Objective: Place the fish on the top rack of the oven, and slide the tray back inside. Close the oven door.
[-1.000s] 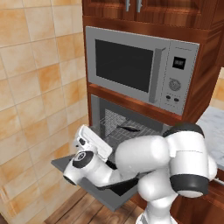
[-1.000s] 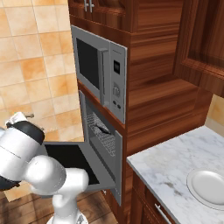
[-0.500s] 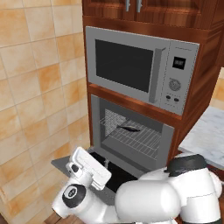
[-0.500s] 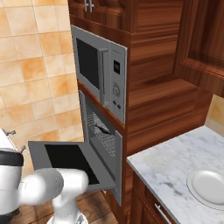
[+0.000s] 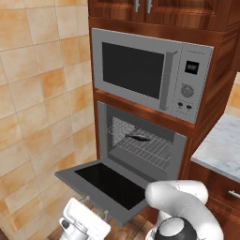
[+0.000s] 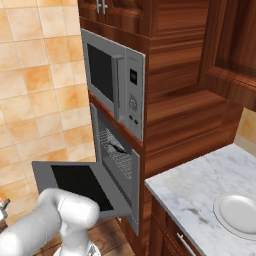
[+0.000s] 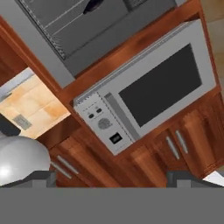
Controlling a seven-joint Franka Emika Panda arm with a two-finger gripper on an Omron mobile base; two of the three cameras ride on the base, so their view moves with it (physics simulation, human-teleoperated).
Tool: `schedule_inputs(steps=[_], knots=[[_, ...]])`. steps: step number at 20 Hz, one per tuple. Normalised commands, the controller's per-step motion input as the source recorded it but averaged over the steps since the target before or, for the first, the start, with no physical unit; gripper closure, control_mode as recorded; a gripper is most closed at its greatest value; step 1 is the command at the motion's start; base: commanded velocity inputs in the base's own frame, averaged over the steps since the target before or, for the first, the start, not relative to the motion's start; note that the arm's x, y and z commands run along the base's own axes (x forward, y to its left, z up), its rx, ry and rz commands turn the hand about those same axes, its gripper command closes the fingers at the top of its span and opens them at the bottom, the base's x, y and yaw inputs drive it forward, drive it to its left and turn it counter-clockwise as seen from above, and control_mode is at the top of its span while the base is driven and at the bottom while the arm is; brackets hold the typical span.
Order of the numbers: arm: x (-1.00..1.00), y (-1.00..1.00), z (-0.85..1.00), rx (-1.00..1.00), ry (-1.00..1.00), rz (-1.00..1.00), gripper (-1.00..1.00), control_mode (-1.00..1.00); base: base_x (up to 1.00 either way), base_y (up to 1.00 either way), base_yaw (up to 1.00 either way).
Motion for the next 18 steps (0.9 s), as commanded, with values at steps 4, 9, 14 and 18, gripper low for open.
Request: schedule_inputs(steps=[4, 9, 14, 18], knots=[[-0.38, 0.77, -0.84, -0.15, -0.04, -0.29, -1.0, -1.0, 0.0, 0.0, 0.0], [-0.04, 0.45, -0.73, -0.07, -0.04, -0.36, -1.0, -1.0, 0.0, 0.0, 0.0], [0.45, 0.03, -0.57, 0.06, 0.08, -0.15, -1.0, -1.0, 0.0, 0.0, 0.0], [0.81, 0.0, -0.53, 0.22, 0.13, 0.05, -1.0, -1.0, 0.0, 0.0, 0.0]])
